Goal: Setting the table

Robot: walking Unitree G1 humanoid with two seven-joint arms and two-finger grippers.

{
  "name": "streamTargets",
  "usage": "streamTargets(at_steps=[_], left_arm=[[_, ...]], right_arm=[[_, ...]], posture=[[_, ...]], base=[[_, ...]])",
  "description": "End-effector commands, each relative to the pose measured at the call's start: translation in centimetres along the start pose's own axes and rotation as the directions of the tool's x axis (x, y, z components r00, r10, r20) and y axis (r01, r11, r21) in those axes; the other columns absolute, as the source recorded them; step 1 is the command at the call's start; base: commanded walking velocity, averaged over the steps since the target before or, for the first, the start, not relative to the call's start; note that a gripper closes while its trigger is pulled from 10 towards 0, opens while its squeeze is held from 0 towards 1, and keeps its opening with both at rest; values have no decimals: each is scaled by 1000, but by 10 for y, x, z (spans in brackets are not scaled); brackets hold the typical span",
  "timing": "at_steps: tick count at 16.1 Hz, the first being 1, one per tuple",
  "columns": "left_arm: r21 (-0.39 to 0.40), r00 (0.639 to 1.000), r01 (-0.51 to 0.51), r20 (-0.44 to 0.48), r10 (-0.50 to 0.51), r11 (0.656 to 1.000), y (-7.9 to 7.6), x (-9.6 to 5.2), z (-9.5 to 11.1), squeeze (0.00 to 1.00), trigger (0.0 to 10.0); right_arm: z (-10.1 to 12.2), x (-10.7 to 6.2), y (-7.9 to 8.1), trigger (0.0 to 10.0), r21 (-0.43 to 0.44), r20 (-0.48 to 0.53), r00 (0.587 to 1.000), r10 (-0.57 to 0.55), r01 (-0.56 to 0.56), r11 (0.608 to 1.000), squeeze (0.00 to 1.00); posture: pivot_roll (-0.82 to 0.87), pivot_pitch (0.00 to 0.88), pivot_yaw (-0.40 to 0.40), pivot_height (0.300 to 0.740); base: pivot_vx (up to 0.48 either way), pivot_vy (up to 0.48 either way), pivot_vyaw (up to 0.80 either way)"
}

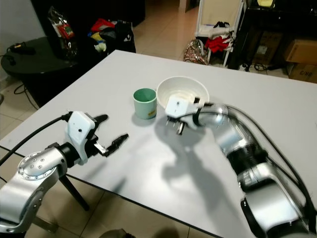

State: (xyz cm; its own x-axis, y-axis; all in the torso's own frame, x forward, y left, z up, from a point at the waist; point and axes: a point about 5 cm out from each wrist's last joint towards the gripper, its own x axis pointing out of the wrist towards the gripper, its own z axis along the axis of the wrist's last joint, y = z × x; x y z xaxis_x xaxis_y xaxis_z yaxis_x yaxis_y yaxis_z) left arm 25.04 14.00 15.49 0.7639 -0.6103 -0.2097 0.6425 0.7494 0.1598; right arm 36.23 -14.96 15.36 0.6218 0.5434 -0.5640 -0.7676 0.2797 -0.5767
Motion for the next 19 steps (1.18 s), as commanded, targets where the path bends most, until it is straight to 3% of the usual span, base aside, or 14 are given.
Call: streamTargets(at_steps=[1,6,19], left_arm=[[6,999,36,0,-36,999,0,-1,7,0,10000],[6,994,108,-22,-107,994,-4,-5,13,0,10000],[-19,979,190,-68,-191,982,-15,-13,13,0,10000]], right_arm=[[2,0,-8,10000,-29,-8,1000,10,-10,1000,0],[1,7,-25,10000,21,-11,1000,-9,9,1000,0],[6,16,-22,10000,-27,-73,992,105,-107,994,0]], posture=[[103,0,78,740],[102,0,93,740],[108,0,75,740]], base=[[0,0,0],[0,0,0],[0,0,0]])
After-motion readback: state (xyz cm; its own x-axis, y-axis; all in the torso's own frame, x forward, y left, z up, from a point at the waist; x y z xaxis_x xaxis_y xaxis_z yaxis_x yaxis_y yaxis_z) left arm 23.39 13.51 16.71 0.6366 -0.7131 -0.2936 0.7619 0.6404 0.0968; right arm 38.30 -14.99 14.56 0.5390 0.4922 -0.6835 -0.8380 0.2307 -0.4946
